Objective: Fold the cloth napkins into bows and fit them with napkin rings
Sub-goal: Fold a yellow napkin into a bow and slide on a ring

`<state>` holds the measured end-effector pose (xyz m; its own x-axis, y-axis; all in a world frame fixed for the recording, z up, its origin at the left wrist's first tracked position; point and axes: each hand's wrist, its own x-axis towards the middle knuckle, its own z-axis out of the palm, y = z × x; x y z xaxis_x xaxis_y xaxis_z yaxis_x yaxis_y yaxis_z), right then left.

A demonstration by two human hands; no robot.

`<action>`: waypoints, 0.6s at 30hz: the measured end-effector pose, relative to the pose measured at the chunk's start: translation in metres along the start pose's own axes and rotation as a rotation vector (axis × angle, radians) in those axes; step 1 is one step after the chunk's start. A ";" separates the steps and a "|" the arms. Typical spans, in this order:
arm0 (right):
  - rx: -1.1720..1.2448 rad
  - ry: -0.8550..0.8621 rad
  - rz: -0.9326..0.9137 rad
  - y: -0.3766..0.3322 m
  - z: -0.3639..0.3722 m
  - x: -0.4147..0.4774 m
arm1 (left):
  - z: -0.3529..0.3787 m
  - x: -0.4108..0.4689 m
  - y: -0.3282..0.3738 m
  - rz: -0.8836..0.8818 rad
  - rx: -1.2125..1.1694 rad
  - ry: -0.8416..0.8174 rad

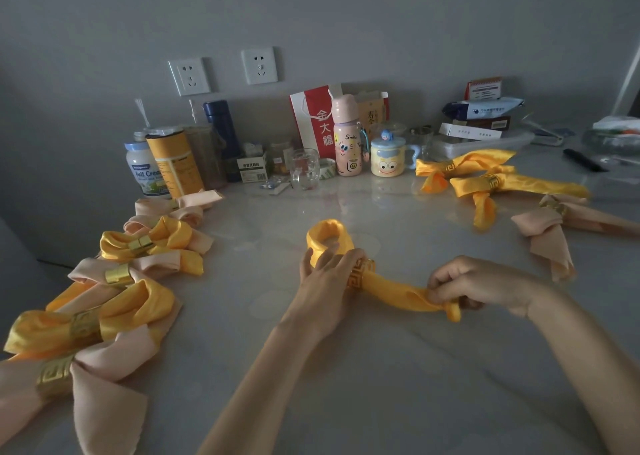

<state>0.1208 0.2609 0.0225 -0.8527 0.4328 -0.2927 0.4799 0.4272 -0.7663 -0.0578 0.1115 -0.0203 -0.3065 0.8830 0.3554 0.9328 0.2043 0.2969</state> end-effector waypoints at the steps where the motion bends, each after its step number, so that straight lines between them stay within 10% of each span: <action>1: -0.029 -0.021 0.043 0.001 -0.004 -0.002 | -0.001 0.000 0.000 -0.012 0.025 0.002; 6: -0.504 -0.049 0.170 -0.009 -0.014 -0.007 | 0.000 -0.002 0.005 -0.012 0.048 0.003; 9: -0.868 0.384 0.006 -0.029 -0.005 -0.002 | 0.002 0.000 0.004 0.001 0.068 0.066; 12: -0.509 0.430 -0.339 -0.051 0.014 0.013 | 0.004 0.002 -0.001 0.021 0.062 0.118; 18: -0.258 0.224 -0.344 -0.039 0.033 0.046 | 0.007 0.002 -0.005 0.067 -0.060 0.150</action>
<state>0.0562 0.2377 0.0197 -0.9189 0.3801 0.1052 0.2373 0.7460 -0.6222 -0.0618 0.1150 -0.0271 -0.2728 0.8202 0.5029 0.9406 0.1175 0.3185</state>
